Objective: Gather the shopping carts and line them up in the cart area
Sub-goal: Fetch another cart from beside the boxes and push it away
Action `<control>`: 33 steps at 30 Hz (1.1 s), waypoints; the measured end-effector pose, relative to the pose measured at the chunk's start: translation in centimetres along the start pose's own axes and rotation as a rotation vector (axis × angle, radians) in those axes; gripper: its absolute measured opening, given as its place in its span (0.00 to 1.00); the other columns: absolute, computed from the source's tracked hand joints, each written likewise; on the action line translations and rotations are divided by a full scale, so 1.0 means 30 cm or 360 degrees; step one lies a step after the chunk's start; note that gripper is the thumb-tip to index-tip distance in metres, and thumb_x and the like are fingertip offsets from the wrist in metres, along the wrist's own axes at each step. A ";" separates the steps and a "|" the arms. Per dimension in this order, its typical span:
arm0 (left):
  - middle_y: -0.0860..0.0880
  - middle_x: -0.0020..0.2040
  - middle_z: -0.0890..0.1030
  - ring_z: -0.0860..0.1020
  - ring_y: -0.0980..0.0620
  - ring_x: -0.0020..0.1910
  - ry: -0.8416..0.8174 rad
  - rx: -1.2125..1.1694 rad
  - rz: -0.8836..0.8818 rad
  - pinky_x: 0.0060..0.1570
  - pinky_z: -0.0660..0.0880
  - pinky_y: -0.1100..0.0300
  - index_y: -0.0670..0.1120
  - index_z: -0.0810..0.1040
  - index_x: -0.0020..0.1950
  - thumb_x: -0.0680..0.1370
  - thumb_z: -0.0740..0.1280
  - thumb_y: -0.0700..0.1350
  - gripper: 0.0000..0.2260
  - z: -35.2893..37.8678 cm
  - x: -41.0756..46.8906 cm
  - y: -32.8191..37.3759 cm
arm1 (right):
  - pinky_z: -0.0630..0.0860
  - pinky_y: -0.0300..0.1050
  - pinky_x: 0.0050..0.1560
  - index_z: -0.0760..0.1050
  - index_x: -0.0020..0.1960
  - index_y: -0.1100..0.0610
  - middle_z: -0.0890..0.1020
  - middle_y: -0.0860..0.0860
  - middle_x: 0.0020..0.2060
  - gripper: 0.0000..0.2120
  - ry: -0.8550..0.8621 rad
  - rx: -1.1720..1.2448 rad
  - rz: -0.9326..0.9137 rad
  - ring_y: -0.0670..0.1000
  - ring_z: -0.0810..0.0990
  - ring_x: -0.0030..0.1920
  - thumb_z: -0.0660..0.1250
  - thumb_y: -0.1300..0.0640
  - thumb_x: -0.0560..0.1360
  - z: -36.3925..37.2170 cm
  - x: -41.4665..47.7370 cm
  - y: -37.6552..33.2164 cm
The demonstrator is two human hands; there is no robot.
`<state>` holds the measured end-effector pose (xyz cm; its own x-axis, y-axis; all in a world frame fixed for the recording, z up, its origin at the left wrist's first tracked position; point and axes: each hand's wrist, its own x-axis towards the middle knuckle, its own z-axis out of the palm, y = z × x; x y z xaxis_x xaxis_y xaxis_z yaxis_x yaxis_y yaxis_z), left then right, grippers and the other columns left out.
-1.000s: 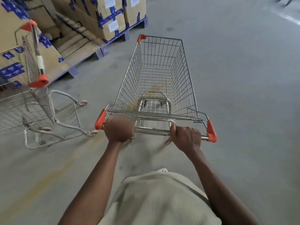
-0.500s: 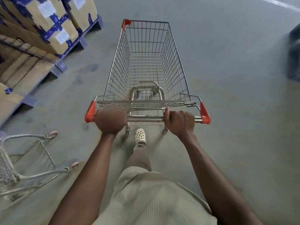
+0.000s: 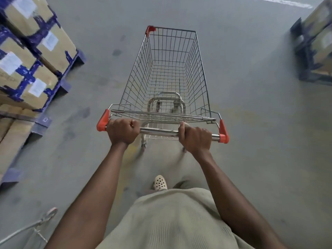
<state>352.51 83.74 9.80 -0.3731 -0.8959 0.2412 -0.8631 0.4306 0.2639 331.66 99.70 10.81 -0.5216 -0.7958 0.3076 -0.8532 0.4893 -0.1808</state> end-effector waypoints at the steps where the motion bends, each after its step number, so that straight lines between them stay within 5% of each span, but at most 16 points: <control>1: 0.44 0.26 0.75 0.68 0.44 0.26 -0.0014 0.0005 0.0011 0.38 0.64 0.55 0.43 0.76 0.27 0.73 0.60 0.49 0.17 0.017 0.065 0.007 | 0.60 0.41 0.32 0.77 0.26 0.55 0.75 0.51 0.20 0.28 0.0011 -0.0012 0.0037 0.58 0.75 0.20 0.56 0.48 0.81 0.020 0.055 0.000; 14: 0.44 0.23 0.72 0.65 0.45 0.25 0.0044 -0.0047 0.0100 0.36 0.64 0.55 0.43 0.73 0.25 0.71 0.64 0.45 0.14 0.271 0.839 0.179 | 0.70 0.43 0.31 0.77 0.26 0.56 0.76 0.51 0.20 0.27 0.0073 -0.0010 0.0094 0.58 0.76 0.21 0.58 0.50 0.81 0.266 0.807 0.124; 28: 0.43 0.23 0.75 0.70 0.42 0.25 0.0023 -0.0015 0.0046 0.35 0.66 0.56 0.43 0.78 0.26 0.72 0.63 0.48 0.16 0.535 1.734 0.369 | 0.65 0.41 0.31 0.80 0.26 0.52 0.77 0.51 0.20 0.23 0.0034 -0.0064 0.0048 0.58 0.77 0.21 0.64 0.51 0.79 0.522 1.746 0.256; 33: 0.40 0.24 0.75 0.72 0.40 0.25 -0.0016 -0.0020 0.0051 0.35 0.67 0.56 0.41 0.77 0.26 0.70 0.65 0.46 0.14 0.628 2.154 0.352 | 0.61 0.43 0.33 0.83 0.29 0.51 0.77 0.51 0.21 0.27 0.0013 -0.0083 0.0138 0.58 0.78 0.23 0.57 0.47 0.82 0.684 2.103 0.198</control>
<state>312.89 28.34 10.58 -0.4040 -0.8826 0.2403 -0.8464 0.4603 0.2679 293.55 45.08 9.97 -0.5935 -0.7466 0.3006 -0.8030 0.5744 -0.1586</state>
